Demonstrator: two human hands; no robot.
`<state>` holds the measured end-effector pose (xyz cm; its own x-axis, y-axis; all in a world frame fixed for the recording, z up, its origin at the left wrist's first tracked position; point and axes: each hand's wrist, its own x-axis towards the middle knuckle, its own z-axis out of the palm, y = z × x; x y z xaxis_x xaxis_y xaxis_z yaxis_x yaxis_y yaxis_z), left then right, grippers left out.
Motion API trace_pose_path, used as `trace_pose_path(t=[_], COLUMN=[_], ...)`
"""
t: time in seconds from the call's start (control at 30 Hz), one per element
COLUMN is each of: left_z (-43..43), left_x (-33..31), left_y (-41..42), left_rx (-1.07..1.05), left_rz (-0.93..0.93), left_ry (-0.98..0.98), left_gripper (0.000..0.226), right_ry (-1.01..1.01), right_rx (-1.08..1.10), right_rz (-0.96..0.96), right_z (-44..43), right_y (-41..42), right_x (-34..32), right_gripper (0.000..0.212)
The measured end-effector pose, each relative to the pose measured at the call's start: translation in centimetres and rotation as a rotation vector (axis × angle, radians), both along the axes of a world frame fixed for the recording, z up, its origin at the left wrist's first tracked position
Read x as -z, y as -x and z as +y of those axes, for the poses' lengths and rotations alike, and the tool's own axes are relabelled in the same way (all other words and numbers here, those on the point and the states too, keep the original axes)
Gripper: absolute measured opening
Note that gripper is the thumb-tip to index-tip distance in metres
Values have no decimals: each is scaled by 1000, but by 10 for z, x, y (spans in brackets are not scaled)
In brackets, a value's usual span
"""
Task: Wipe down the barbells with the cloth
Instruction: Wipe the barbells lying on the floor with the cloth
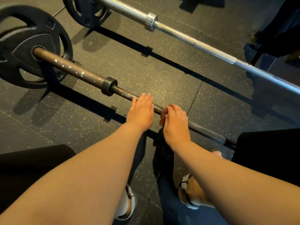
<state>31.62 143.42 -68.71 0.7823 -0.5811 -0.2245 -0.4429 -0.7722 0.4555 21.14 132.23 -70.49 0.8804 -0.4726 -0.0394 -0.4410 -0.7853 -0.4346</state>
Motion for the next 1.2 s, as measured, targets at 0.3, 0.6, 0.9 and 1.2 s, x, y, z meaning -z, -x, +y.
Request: trace_pose_path(t=[0.3,0.6,0.9,1.2], left_z=[22,36,45,47], left_x=[4,1,6,-2], left_y=[4,-10,-8,-20], left_rx=[-148,-76,-189,-218], left_rz=[76,48,-33,78], left_ry=[137,63,0,90], left_gripper=[50,50,51,49], right_ry=[6,-89,-61,-19], right_rx=[360,-40,-111,-157], right_rz=[-47,-65,-35,118], right_z=[18,35,64,54], right_y=[-4,-52,-69,-101], right_x=[1,-2,-1,-2], right_gripper=[31,36,45,47])
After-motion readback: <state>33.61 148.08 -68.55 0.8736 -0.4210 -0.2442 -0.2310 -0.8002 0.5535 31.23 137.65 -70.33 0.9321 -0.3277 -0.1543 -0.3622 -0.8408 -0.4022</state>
